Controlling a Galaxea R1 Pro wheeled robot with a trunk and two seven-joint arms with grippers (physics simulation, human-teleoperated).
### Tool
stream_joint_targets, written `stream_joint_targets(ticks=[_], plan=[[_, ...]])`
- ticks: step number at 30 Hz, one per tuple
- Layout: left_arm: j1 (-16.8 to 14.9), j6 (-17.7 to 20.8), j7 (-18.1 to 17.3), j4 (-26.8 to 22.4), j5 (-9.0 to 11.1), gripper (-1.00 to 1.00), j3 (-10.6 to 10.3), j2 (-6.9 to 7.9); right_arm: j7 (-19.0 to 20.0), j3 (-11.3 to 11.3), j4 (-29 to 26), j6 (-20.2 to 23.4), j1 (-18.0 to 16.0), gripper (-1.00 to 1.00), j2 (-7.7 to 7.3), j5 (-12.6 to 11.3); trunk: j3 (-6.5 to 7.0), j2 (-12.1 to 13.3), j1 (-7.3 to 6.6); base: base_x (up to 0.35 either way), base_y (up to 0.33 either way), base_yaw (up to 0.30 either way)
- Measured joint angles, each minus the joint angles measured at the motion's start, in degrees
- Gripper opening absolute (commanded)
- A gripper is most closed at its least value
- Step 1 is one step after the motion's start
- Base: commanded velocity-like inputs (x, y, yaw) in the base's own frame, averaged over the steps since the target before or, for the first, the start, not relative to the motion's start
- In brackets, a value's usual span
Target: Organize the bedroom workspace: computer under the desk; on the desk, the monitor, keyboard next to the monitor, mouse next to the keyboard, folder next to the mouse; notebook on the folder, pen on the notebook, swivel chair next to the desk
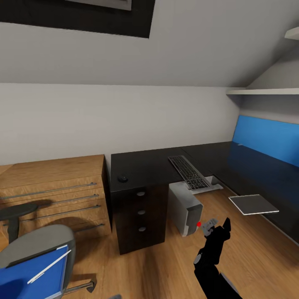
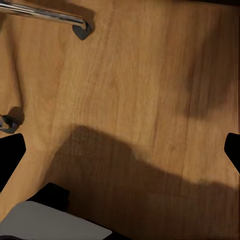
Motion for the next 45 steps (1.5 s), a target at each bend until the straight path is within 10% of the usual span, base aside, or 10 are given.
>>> stream_joint_targets(ticks=[3, 7, 13, 22, 37, 45], plan=[[0.0, -0.1, 0.0, 0.0, 0.0, 1.00, -0.6, 0.00, -0.1, -0.1, -0.4, -0.6, 0.0, 1.00, -0.10, 0.0, 0.00, 0.0, 0.00, 0.000, 0.000, 0.000], [0.0, -0.2, 0.0, 0.1, -0.1, 1.00, -1.2, 0.01, 0.0, -3.7, -1.2, -12.1, -0.5, 1.00, -0.08, -6.3, 0.00, 0.0, 0.00, 0.000, 0.000, 0.000], [0.0, -0.4, 0.0, 0.1, -0.1, 1.00, -1.2, 0.09, 6.7, -10.0, -3.8, -23.1, -2.3, 1.00, -1.21, -32.4, 0.00, 0.0, 0.00, 0.000, 0.000, 0.000], [0.0, -0.4, 0.0, 0.1, -0.1, 1.00, -1.1, 0.09, 20.4, -15.5, -4.2, -26.0, -2.4, 1.00, -2.49, -50.2, 0.00, 0.0, 0.00, 0.000, 0.000, 0.000], [0.0, -2.5, 0.1, 0.1, 0.0, 1.00, -0.8, 0.10, 27.2, -23.7, -8.2, -20.3, -2.4, 1.00, -8.09, -96.2, 0.00, 0.0, 0.00, 0.000, 0.000, 0.000], [0.0, -2.5, 0.1, 0.0, 0.0, 1.00, -1.0, 0.10, 28.0, -24.4, -8.7, -9.9, -2.4, 1.00, -10.21, -102.3, 0.00, 0.0, 0.00, 0.000, 0.000, 0.000]])
